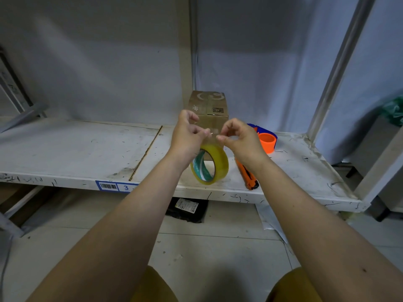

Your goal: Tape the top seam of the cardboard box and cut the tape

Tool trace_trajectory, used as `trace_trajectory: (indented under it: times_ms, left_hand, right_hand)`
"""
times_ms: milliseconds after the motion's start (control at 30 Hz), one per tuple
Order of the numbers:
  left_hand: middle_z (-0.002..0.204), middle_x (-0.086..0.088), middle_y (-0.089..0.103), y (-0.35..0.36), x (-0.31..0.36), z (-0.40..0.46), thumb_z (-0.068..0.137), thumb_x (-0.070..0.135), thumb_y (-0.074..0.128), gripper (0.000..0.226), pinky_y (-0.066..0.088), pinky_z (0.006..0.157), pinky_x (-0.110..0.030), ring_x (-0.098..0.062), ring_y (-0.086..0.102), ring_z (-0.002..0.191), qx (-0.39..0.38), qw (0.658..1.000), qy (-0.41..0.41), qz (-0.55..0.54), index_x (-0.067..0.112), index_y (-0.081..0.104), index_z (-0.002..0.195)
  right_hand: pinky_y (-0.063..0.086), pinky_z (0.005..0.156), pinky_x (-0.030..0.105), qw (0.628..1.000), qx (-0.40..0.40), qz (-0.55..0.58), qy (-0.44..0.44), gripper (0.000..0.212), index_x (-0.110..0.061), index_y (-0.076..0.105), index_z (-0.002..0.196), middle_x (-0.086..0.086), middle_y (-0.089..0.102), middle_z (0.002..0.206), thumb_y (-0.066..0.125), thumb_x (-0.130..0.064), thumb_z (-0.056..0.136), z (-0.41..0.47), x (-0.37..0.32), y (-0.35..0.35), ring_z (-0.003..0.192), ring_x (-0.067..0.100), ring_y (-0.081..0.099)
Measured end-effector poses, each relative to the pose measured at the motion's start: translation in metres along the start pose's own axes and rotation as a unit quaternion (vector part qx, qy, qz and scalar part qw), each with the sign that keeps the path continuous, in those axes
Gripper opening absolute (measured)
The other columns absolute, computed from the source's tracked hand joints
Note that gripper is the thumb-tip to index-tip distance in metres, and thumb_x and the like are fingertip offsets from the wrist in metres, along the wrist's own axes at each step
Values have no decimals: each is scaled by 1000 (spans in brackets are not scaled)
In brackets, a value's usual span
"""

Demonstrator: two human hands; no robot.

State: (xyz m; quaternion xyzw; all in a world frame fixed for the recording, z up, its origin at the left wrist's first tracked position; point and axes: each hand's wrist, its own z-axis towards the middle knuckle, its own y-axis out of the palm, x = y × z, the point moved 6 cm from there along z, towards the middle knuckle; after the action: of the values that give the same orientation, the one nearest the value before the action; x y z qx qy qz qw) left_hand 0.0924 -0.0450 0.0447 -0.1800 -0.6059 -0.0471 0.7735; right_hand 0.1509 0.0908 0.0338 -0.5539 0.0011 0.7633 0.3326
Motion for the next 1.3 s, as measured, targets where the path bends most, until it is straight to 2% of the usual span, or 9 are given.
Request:
trace_trajectory:
  times_ms: [233, 333, 567, 700, 833, 1033, 1133, 1200, 1300]
  left_hand:
    - [79, -6, 67, -1, 10, 0, 91, 10, 61, 25, 43, 74, -21, -15, 64, 84, -3, 998, 29, 61, 20, 41, 102]
    - [75, -6, 64, -1, 15, 2, 91, 8, 59, 23, 43, 81, -25, -12, 61, 78, -2, 995, 47, 88, 21, 41, 98]
    - [83, -14, 69, -1, 20, 3, 91, 10, 60, 23, 44, 90, -29, -15, 61, 88, 6, 993, 35, 112, 20, 40, 97]
    - [71, -2, 65, -1, 19, 5, 90, 11, 61, 21, 43, 93, -32, -13, 58, 89, 4, 993, 26, 117, 16, 42, 98]
    - [66, 4, 64, -1, 18, 6, 89, 10, 61, 19, 47, 87, -37, -14, 58, 79, 4, 993, 16, 118, 17, 44, 96]
    - [88, -8, 70, -1, 17, 6, 88, 11, 61, 15, 45, 62, -29, -17, 60, 78, -16, 991, 0, 136, 23, 53, 88]
    - [87, -6, 66, 0, 16, 8, 87, 12, 63, 16, 53, 77, -34, -24, 64, 90, -40, 987, 8, 157, 26, 62, 80]
    - [87, -1, 65, 1, 18, 7, 88, 19, 64, 6, 51, 85, -35, -22, 62, 94, -62, 981, 14, 181, 23, 69, 86]
    - [103, -2, 68, 5, 20, 6, 91, 23, 60, 13, 49, 92, -36, -20, 60, 105, -84, 967, 28, 240, 19, 72, 96]
  right_hand:
    - [47, 80, 18, 999, -10, 3, -33, 11, -14, 67, 92, -7, 63, 87, 64, -5, 87, -2, -7, 0, 84, 5, 56]
    - [45, 82, 14, 999, -9, -10, -40, 21, -15, 72, 104, -1, 69, 96, 64, -5, 88, -2, -8, -1, 91, 7, 58]
    - [49, 94, 38, 995, 9, -91, -47, 19, -22, 74, 104, -3, 72, 98, 65, -17, 88, 1, -6, -2, 106, 22, 58]
    - [46, 90, 35, 990, 15, -130, -58, 15, -20, 75, 99, -2, 73, 95, 65, -21, 89, 0, -8, -2, 106, 23, 55]
    - [44, 86, 34, 983, 8, -173, -64, 13, -21, 74, 95, -3, 72, 95, 65, -28, 88, -1, -10, 0, 105, 20, 50]
    - [45, 84, 37, 979, 8, -196, -63, 10, -25, 71, 88, -5, 68, 92, 65, -33, 88, -2, -13, 3, 103, 20, 47]
    - [43, 82, 35, 980, 11, -187, -66, 11, -22, 70, 87, -6, 65, 88, 63, -30, 89, -4, -15, 4, 101, 20, 46]
    - [42, 80, 34, 980, 7, -188, -67, 11, -21, 70, 86, -8, 61, 86, 62, -29, 90, -4, -14, 6, 99, 19, 45]
    - [41, 80, 35, 979, 4, -193, -70, 13, -19, 69, 88, -8, 59, 86, 61, -28, 91, -4, -12, 9, 99, 21, 44]
